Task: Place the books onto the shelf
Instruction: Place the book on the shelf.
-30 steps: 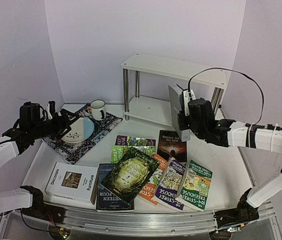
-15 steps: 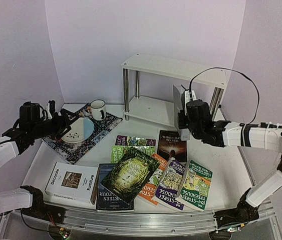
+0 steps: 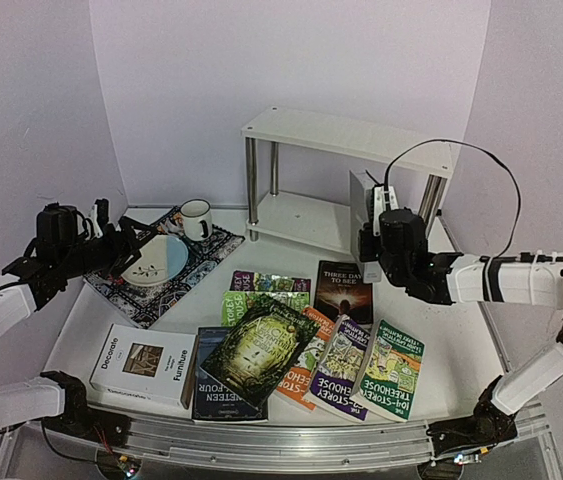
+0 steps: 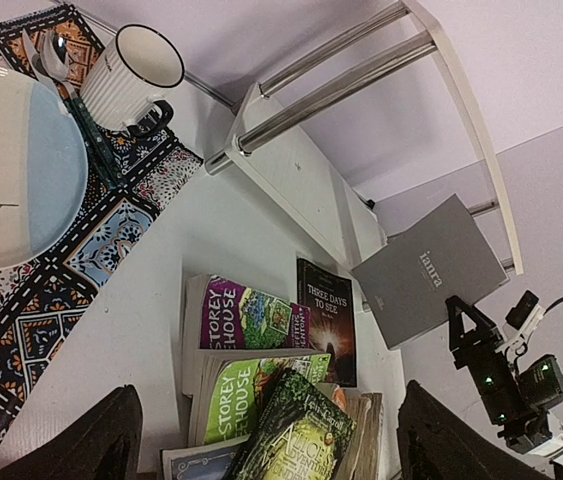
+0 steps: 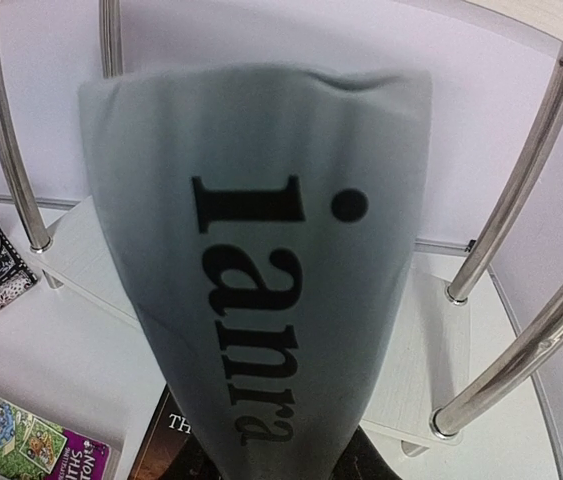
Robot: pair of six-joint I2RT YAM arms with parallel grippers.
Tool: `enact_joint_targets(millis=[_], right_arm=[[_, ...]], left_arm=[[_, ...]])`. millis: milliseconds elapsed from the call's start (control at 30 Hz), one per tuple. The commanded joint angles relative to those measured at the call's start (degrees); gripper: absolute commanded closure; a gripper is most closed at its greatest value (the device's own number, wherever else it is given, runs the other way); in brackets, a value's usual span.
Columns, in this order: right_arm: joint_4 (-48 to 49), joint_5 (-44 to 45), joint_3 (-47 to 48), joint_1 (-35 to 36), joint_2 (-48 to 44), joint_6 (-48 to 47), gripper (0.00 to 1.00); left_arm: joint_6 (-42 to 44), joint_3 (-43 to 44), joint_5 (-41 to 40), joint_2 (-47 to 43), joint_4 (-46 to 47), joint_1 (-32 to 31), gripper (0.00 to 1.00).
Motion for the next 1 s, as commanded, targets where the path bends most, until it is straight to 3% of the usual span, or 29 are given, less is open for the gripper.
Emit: enact_joint_targets(millis=[0,433,767,967], right_arm=[[3.16,2.29,-1.33,-0.85,-4.18,0.28,0.71],[3.88,5.20,-3.05,-0.82,-6.69,-1.67,0.71],[8.23,10.51,-1.66,-1.67,-1.29,-4.23,0.71],[9.62,11.30,-0.27,-3.74,2.20,-0.63,0.71]], left_arm=[[0.39,0.96,0.57,-0.33,2.56,-0.13,0.10],[0.04,1.14,0.65,-0.23,2.49,-0.16,0.11],[0.22,1.07,0.69,-0.22,2.49,-0.15,0.11],[0.38,0.57,0.37,-0.72,2.49,-0.14,0.11]])
